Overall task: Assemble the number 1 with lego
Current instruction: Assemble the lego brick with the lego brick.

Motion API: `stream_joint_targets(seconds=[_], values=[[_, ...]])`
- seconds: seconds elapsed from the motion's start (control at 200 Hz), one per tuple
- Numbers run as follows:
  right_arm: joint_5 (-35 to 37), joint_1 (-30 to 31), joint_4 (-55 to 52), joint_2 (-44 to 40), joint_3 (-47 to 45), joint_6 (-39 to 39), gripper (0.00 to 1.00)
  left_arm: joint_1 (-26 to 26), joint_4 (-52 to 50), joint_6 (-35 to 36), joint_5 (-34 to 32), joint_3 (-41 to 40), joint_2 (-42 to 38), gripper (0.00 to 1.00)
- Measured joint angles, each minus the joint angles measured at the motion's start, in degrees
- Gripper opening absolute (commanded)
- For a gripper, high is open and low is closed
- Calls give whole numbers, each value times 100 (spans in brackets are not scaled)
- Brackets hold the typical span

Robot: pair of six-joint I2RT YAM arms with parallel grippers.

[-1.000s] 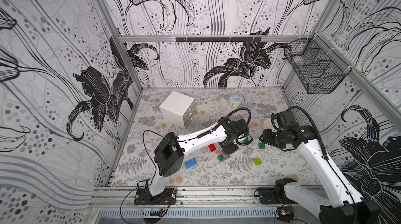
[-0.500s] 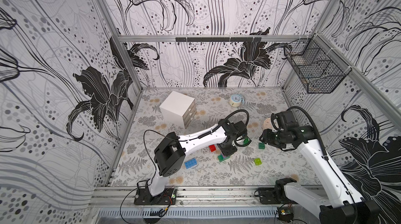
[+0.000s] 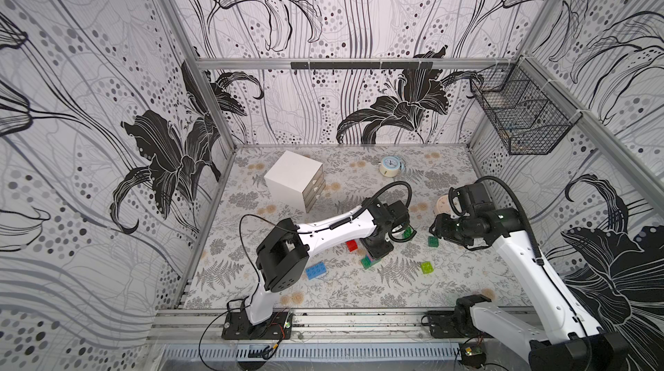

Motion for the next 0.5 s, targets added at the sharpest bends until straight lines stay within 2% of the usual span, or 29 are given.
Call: stream_joint_targets(seconds=[0.095,0.16,0.381,0.501], values=[[-4,0,0,0,0,0,54,0,-55,-94,-4,63,52,12],[-4,0,0,0,0,0,54,2,-74,-157,-2,83,72,16],[-22,0,2,-50,2,4,59,4,24,-326,17,35,68,53],[-28,0,2,-146,2,-4,64,52,192,-433,72,-116,129,68]])
